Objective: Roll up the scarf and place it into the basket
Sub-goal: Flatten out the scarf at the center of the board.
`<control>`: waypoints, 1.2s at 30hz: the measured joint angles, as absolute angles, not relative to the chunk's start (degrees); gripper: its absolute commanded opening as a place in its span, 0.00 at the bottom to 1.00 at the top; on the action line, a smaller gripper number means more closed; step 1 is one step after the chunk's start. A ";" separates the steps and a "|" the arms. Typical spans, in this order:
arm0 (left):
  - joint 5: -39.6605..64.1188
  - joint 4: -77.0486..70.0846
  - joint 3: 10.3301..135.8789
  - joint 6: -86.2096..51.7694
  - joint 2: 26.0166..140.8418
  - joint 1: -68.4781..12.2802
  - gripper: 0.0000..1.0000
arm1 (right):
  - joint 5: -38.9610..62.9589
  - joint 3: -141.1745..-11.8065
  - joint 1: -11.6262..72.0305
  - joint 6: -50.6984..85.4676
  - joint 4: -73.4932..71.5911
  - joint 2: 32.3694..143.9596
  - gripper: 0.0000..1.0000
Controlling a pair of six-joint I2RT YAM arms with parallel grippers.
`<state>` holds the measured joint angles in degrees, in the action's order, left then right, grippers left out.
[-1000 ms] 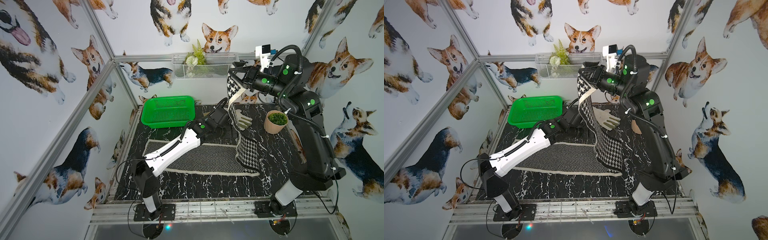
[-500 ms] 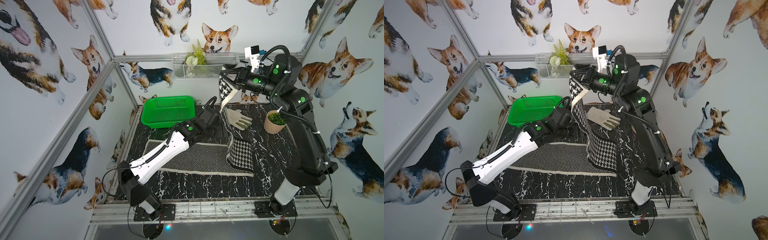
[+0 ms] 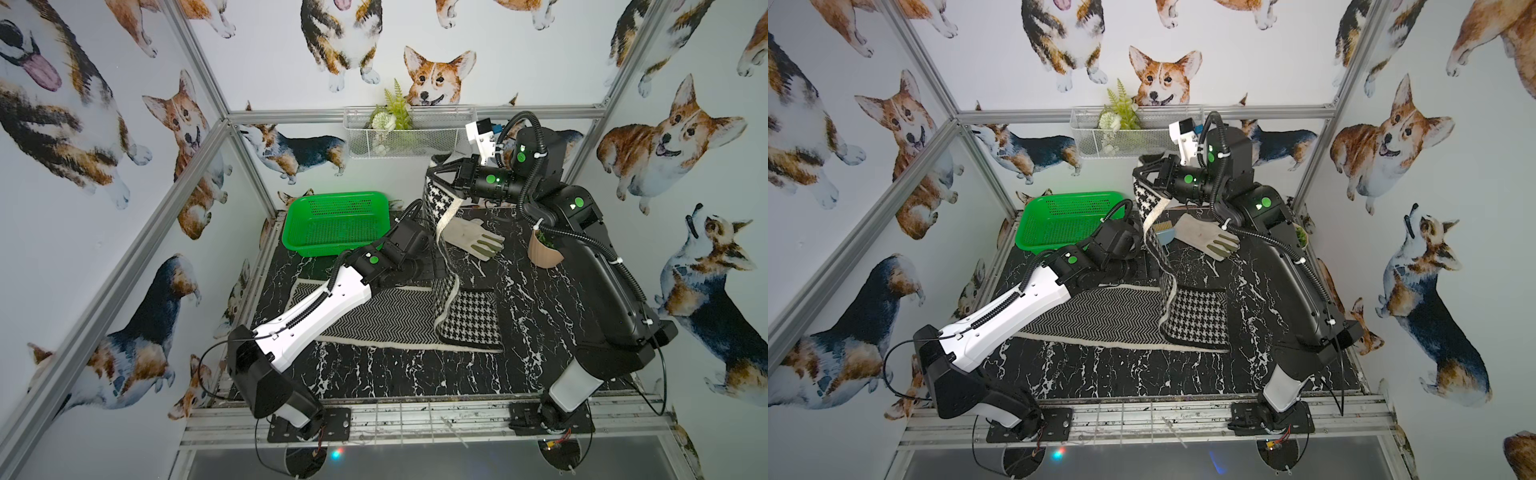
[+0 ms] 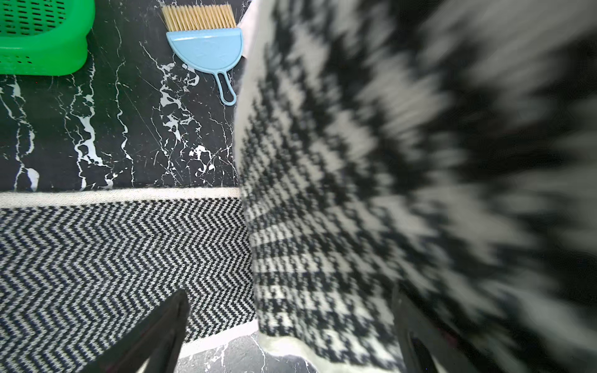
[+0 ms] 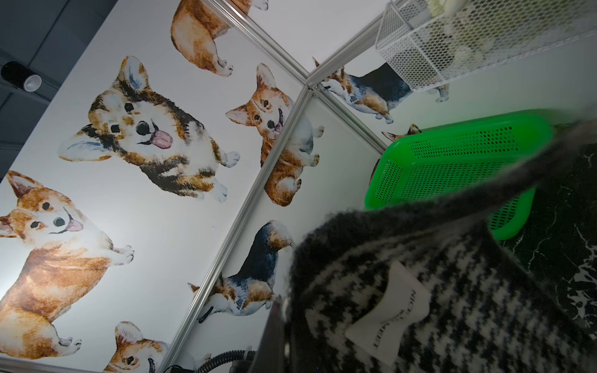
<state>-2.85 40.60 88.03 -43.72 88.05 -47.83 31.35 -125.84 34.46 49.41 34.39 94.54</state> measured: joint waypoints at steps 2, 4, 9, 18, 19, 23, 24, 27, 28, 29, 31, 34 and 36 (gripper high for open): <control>-2.90 39.90 86.15 -43.70 87.94 -47.79 1.00 | 31.16 -123.68 34.46 47.77 35.51 92.07 0.00; -3.05 39.55 83.72 -43.70 87.77 -47.75 1.00 | 29.89 -121.86 34.46 46.02 36.84 89.19 0.00; -5.56 38.85 77.23 -43.62 86.39 -47.35 1.00 | 29.34 -115.70 34.50 42.00 38.70 84.20 0.00; -10.04 35.66 66.96 -45.06 90.76 -46.54 1.00 | 30.06 -115.55 34.48 40.49 41.74 78.32 0.00; -10.26 35.22 66.76 -45.45 91.90 -46.61 1.00 | 30.09 -115.94 34.48 40.21 42.13 77.97 0.00; -10.17 32.29 67.59 -46.98 97.86 -48.03 0.98 | 30.15 -116.25 34.37 38.96 45.01 76.84 0.00; -10.00 31.88 68.16 -47.22 99.00 -48.58 0.98 | 30.26 -116.25 34.37 38.92 45.43 76.66 0.00; -9.13 30.89 70.98 -48.21 101.91 -50.92 0.98 | 30.74 -116.31 34.37 38.37 46.96 76.25 0.00; -9.17 31.16 72.77 -48.60 103.02 -52.14 0.98 | 30.79 -116.40 34.37 37.95 47.46 76.14 0.00; -9.13 31.05 74.26 -48.82 103.88 -53.28 0.98 | 30.96 -116.53 34.35 37.80 47.79 76.12 0.00; -8.73 30.68 76.73 -49.63 104.95 -55.59 0.98 | 31.59 -117.21 34.15 37.63 48.47 76.23 0.00; -7.03 29.76 77.76 -51.00 105.36 -56.99 0.98 | 31.94 -120.36 34.13 37.50 50.04 77.28 0.00; -6.33 29.82 78.48 -52.07 105.38 -57.69 0.98 | 32.34 -123.20 34.13 37.47 50.96 78.37 0.00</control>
<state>-6.33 29.82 78.48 -52.07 105.38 -57.69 32.34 -123.20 34.13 37.47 50.96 78.37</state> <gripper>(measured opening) 0.981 0.049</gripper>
